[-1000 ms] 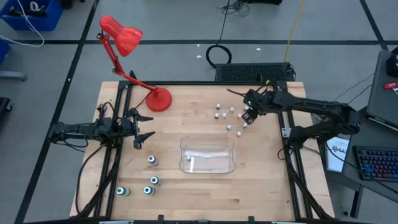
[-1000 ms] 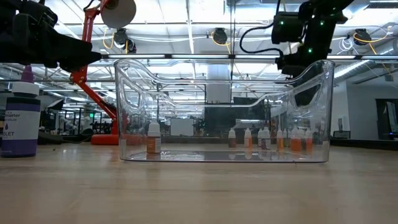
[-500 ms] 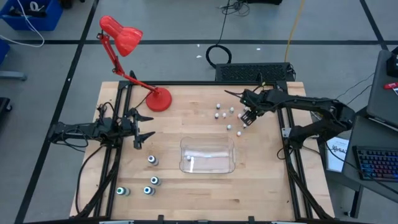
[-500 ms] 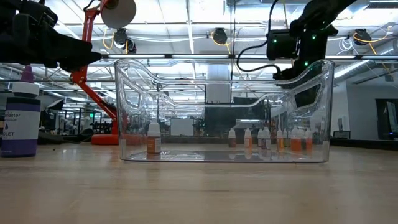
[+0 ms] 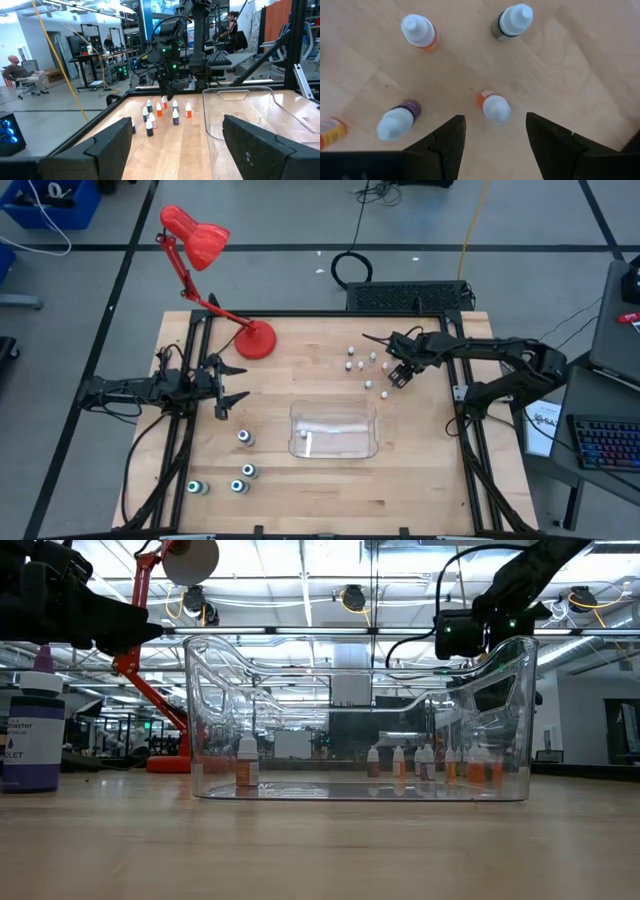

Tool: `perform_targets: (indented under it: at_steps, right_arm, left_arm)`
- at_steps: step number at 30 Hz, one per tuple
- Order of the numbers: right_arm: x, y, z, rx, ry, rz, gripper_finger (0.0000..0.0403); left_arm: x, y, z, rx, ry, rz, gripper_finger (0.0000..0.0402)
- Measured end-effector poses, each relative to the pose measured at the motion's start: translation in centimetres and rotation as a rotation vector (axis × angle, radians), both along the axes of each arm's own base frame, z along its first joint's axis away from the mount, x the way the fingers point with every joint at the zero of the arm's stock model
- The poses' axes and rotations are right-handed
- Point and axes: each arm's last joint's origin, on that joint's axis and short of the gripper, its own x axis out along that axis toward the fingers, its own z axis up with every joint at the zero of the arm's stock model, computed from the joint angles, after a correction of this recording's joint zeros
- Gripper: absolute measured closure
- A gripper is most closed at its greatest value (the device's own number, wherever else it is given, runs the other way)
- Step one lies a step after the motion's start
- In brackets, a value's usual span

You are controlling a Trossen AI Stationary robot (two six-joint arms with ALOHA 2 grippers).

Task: Pick & Place food coloring
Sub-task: Put the orange food coloring bottle into the transparent bin

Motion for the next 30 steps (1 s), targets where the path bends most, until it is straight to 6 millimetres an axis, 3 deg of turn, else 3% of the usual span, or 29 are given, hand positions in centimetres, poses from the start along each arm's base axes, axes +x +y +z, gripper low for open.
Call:
perform_targets:
  at_steps: [15, 30]
  right_arm:
    - [0.19, -0.16, -0.03, -0.019, -0.023, 0.006, 0.0207]
    - [0.33, -0.23, 0.0, -0.028, -0.034, 0.016, 0.0238]
  left_arm:
    - [0.0, 0.0, 0.0, 0.0, 0.0, 0.0, 0.0096]
    - [0.0, 0.0, -0.01, 0.0, 0.0, 0.0, 0.0096]
